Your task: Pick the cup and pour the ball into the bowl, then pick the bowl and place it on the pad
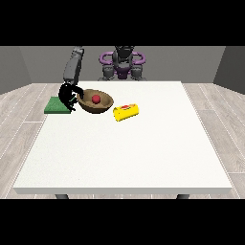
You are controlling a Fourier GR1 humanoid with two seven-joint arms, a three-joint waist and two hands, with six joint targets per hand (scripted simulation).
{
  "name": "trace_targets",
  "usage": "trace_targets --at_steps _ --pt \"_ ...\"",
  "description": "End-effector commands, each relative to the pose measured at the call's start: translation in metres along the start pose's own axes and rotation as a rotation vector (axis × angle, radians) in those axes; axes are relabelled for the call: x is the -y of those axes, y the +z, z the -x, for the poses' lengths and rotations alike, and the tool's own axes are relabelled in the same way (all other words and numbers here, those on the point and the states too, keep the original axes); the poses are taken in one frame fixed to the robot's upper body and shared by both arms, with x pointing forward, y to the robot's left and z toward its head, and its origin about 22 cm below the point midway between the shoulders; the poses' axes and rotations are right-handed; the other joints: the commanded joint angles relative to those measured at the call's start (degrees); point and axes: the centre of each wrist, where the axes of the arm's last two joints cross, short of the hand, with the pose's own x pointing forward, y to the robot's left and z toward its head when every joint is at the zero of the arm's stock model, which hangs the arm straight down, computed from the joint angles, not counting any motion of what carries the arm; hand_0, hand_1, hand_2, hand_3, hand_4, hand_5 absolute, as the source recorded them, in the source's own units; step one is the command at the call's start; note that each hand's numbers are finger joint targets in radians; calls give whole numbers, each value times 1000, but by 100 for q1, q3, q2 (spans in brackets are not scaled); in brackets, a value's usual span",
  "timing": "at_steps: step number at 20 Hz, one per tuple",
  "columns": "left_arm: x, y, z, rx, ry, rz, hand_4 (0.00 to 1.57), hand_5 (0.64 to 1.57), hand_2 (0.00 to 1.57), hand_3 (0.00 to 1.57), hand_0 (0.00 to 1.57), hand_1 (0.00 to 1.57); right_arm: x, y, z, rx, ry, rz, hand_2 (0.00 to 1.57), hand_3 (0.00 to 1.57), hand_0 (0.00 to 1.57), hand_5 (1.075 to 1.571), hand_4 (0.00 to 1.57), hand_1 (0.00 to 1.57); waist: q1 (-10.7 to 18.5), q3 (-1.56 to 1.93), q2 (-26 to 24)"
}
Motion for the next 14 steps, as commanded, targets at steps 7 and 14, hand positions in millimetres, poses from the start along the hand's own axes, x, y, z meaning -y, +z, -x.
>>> trace_targets --at_steps 7,14 --pt "-36 31 32 -20 -1 -79 700 1566 0 0 0 0 44 -20 -97 -6 219 16 1571 1571 1571 1568 992 1571 -382 33 -82" --pt "-80 45 8 1 -83 -162 720 1559 0 0 0 0 31 -17 -90 30 291 -46 1571 1571 1571 1571 996 1571 -882 30 41"
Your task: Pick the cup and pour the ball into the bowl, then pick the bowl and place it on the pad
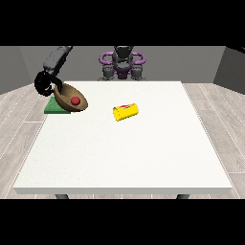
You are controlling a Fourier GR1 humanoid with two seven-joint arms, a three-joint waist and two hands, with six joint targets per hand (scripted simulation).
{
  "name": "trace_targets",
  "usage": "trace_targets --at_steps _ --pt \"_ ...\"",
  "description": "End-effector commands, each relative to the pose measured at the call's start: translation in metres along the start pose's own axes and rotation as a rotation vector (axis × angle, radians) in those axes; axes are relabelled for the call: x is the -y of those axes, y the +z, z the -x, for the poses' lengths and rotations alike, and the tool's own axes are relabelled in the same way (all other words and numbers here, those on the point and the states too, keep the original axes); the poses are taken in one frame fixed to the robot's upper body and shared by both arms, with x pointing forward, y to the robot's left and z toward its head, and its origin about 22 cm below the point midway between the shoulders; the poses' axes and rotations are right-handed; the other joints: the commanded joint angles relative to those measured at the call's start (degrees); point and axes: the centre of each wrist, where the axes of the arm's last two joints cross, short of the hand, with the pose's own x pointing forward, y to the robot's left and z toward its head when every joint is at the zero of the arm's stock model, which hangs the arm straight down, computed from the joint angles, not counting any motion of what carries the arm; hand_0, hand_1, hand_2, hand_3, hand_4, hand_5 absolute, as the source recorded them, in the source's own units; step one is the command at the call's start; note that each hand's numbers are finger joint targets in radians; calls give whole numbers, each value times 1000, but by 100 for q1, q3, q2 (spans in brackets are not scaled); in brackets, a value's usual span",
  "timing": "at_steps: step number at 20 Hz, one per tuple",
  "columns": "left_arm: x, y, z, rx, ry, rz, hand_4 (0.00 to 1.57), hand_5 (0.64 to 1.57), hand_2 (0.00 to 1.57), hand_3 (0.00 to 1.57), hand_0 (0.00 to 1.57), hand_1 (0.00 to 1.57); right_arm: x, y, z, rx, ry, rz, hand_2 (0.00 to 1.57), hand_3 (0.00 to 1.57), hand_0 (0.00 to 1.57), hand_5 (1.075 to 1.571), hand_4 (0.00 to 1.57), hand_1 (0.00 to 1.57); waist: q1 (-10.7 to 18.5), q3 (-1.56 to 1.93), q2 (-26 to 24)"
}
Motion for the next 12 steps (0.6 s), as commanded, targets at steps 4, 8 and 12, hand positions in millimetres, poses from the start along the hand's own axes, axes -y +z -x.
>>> trace_targets --at_steps 4,8,12 --pt "-12 2 -11 86 -68 -57 703 1562 0 0 0 0 3 -5 -1 75 -83 -11 1571 1373 1571 1571 990 1571 -182 8 472" --pt "0 1 -26 180 -57 -34 672 1561 0 0 0 0 59 2 5 177 -85 49 1571 180 1571 1570 982 1571 -131 18 1121" --pt "0 13 -40 218 -56 -32 682 1556 0 0 0 0 103 12 11 189 -86 93 1571 0 1571 1571 956 1571 -44 22 1242"
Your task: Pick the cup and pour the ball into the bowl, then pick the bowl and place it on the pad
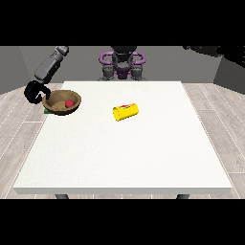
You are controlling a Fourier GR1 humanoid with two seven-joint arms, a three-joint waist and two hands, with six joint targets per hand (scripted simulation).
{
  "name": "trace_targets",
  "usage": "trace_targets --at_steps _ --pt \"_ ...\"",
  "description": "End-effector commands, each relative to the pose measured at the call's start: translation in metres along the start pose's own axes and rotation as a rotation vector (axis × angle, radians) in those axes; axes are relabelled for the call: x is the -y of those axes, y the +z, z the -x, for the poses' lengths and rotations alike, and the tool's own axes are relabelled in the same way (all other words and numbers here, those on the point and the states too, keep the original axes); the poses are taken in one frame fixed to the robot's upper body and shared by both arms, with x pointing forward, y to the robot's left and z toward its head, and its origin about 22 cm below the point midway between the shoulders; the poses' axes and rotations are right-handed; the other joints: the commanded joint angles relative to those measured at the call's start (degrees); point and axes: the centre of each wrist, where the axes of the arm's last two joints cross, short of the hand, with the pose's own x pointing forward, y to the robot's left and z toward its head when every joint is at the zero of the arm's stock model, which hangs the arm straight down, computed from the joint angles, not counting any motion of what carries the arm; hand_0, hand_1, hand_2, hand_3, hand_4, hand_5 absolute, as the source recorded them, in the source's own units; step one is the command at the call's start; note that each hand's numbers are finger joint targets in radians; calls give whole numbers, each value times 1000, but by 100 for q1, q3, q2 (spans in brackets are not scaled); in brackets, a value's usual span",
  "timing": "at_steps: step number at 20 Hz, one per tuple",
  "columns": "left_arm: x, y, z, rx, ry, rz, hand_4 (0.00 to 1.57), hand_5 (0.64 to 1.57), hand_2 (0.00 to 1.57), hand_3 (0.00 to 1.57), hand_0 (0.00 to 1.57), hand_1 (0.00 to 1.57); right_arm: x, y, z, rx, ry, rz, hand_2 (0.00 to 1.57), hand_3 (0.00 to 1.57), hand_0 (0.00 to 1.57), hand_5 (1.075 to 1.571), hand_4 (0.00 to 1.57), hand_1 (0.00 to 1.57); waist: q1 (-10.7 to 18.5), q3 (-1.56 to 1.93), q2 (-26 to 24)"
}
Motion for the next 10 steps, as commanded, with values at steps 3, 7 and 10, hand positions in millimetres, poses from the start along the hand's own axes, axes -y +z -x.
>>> trace_targets --at_steps 3,7,10 --pt "1 3 -28 70 2 -17 698 1559 0 0 0 0 34 -1 -11 66 -1 16 1571 0 1571 1571 970 1571 -28 3 351" --pt "-12 16 -30 61 16 -26 694 1556 0 0 0 0 51 11 3 64 21 9 1571 0 1571 1570 988 1571 -98 -3 244" --pt "-6 21 -19 -1 5 -9 696 1555 0 0 0 0 32 6 10 17 35 14 1571 93 1571 1570 976 1571 80 -7 14"
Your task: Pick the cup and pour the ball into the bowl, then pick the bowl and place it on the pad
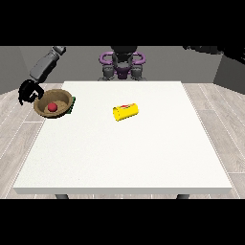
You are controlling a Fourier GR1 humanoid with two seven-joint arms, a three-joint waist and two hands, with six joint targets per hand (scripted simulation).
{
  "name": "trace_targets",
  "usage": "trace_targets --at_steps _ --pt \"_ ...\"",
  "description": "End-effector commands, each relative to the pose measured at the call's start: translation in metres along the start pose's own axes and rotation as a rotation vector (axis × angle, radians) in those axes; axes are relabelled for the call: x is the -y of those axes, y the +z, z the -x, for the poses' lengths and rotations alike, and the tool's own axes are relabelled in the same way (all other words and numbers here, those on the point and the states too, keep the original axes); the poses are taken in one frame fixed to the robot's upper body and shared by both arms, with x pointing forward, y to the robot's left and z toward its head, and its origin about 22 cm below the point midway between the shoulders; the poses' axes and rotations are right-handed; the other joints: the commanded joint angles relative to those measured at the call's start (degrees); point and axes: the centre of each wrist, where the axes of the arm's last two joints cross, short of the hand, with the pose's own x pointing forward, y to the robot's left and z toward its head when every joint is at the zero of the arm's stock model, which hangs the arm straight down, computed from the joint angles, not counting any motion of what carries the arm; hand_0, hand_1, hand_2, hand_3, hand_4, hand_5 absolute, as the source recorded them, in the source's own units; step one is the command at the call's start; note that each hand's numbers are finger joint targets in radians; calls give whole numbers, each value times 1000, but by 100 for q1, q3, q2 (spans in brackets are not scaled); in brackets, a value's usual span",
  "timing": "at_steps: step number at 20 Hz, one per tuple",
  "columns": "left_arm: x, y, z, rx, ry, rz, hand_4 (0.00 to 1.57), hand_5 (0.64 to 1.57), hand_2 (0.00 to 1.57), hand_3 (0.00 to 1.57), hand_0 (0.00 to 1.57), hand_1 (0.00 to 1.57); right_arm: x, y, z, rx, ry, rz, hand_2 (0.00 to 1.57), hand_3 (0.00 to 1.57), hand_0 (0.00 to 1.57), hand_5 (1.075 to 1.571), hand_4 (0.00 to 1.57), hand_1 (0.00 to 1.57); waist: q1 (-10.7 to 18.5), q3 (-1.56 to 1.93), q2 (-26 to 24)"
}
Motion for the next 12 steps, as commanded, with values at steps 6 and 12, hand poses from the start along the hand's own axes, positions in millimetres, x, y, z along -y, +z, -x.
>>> trace_targets --at_steps 6,12 --pt "-2 3 -3 -68 22 41 680 1554 0 0 0 0 -27 10 39 -133 37 -49 1571 881 1571 1564 999 1571 128 -4 -377" --pt "-21 17 28 -172 5 -5 659 1548 0 0 0 0 -28 10 37 -249 110 -94 1571 1406 1571 1561 983 1571 -58 -14 -990"
